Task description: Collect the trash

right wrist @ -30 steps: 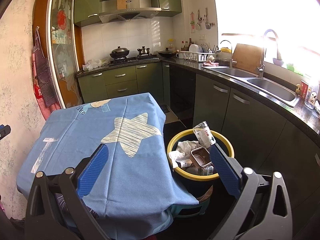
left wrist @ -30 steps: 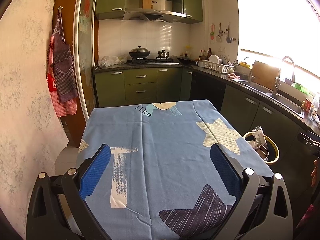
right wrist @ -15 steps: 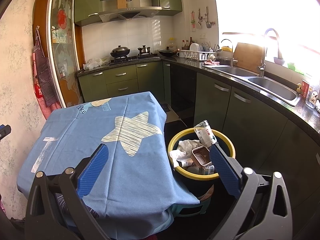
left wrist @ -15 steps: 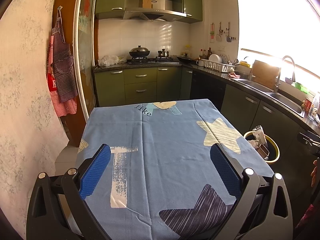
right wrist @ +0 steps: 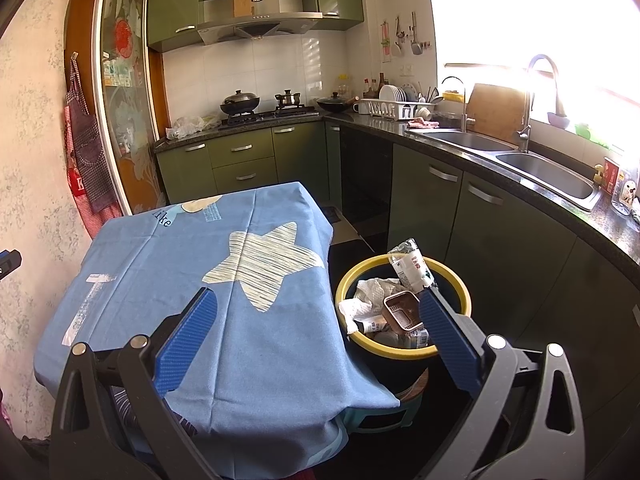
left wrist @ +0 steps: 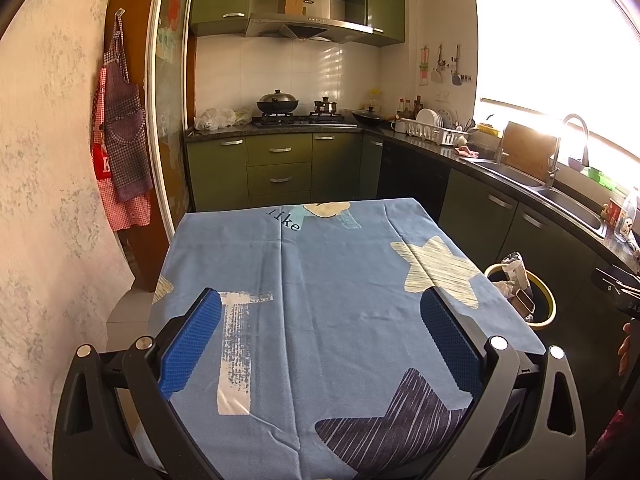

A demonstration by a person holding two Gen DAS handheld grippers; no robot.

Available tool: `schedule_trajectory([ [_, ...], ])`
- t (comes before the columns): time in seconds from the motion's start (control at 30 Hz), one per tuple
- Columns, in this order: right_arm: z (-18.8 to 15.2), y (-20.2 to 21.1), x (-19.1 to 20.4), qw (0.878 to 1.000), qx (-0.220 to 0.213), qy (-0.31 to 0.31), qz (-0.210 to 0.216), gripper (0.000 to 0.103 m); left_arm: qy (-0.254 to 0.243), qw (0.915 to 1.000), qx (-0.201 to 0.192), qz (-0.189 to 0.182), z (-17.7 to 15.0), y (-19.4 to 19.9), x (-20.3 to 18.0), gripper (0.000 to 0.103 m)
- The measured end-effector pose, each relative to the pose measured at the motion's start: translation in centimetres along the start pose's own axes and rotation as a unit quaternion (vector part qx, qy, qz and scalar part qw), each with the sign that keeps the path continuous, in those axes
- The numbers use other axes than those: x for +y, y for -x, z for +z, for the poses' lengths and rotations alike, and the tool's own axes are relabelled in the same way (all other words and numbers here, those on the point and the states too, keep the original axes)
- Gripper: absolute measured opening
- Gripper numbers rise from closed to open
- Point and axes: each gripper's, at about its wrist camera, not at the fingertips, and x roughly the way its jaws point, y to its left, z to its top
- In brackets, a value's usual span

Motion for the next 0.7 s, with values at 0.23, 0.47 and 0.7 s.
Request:
schedule_trajectory([
  [0.23,-0.12,-0.04,-0.11,1.0,0.0,-0.001,0.0,0.096,-0.003,1.0,-0.001,0.001,-0.09,0.07,-0.05,0.098],
  [0.47,-0.17,-0.02,-0.08,1.0,0.0,-0.001,0.0,0.096,-0.005,1.0,-0.001,0.002,-0.18,0.06,-0.2,0.098],
  [0.7,-0.18,-0.04,-0.07,1.0,0.0,-0.001,0.0,0.096,-0.006,1.0,0.0,0.003,-0.21,0.03,-0.22,0.098],
])
